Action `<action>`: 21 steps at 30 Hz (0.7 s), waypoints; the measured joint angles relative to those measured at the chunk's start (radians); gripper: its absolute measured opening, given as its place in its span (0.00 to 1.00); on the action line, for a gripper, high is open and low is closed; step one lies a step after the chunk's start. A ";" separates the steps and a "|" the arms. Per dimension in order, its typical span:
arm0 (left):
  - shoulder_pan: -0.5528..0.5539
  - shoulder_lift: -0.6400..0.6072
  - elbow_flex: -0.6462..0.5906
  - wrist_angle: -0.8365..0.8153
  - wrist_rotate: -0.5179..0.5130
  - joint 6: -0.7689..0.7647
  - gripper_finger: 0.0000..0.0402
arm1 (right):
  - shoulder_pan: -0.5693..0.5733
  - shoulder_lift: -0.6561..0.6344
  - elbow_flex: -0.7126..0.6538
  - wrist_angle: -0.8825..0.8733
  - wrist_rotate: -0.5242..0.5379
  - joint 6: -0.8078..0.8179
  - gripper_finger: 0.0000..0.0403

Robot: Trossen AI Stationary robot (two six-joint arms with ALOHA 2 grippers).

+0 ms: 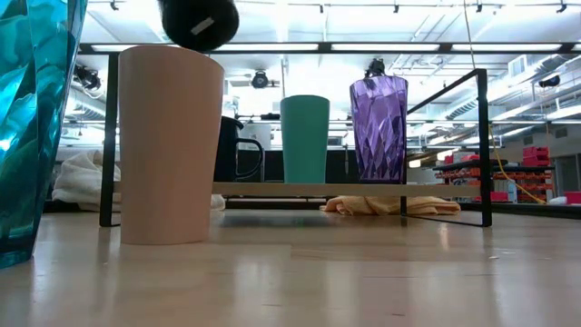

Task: Stack small to large cups/mugs on shelf
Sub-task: Put the dark blue mug on the shelf aligned with the other dark blue mug

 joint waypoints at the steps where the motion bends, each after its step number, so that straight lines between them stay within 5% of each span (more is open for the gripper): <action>1: 0.000 0.011 0.002 -0.006 0.010 0.017 0.07 | -0.003 0.000 0.000 0.000 0.000 0.000 0.25; 7: -0.007 0.069 0.003 -0.016 0.085 0.122 0.07 | -0.014 0.000 0.000 0.008 -0.004 -0.001 0.25; 21: -0.006 0.138 -0.011 -0.023 0.080 0.196 0.07 | -0.014 0.000 0.000 0.023 -0.004 0.001 0.25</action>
